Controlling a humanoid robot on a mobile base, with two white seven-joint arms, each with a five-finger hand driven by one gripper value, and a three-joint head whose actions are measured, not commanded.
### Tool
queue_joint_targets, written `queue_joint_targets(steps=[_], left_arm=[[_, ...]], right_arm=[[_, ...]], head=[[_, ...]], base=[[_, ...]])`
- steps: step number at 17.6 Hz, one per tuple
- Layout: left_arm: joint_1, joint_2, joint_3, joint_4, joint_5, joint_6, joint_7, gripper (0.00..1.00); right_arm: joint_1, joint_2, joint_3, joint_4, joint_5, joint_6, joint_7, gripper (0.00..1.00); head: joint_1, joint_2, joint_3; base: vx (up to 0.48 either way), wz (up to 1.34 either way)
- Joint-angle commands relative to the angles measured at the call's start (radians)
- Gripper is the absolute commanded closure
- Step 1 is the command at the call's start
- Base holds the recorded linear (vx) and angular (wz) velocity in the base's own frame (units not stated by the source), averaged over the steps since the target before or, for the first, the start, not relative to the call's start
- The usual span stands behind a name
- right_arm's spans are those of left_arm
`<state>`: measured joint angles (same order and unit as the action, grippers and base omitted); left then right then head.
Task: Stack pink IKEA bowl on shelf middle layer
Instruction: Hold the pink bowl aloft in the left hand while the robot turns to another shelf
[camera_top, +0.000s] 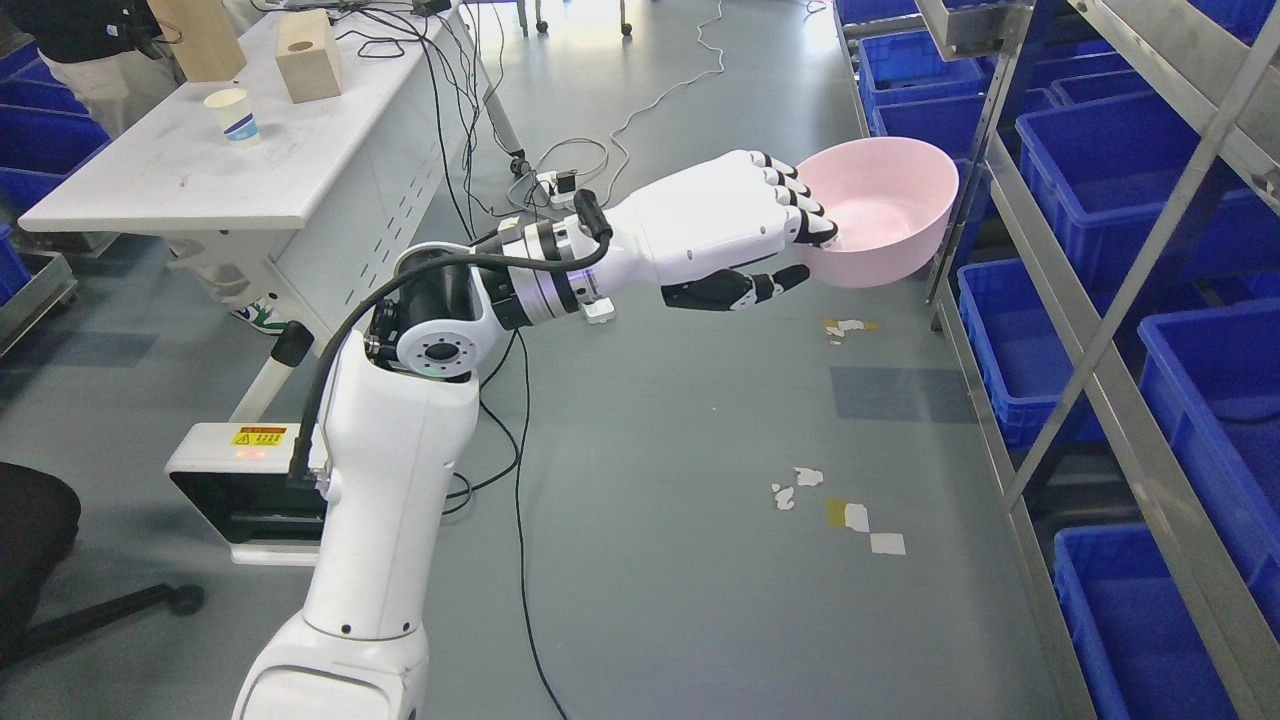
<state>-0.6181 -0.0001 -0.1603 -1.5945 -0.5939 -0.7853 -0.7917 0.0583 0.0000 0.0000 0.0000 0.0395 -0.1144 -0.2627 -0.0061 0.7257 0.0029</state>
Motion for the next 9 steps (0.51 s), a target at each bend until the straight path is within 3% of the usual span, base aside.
queue_joint_targets(steps=[1, 9], left_arm=[[0.0, 0.018, 0.004, -0.004, 0.005, 0.0, 0.0, 0.97], [0.0, 0.018, 0.007, -0.005, 0.008, 0.0, 0.0, 0.97]], right_arm=[[0.0, -0.017, 0.005, -0.017, 0.0, -0.001, 0.0, 0.0], [0.0, -0.017, 0.005, -0.017, 0.0, -0.001, 0.0, 0.0]], head=[[0.0, 0.0, 0.0], [0.0, 0.0, 0.0]], base=[[0.347, 0.04], [0.369, 0.1]])
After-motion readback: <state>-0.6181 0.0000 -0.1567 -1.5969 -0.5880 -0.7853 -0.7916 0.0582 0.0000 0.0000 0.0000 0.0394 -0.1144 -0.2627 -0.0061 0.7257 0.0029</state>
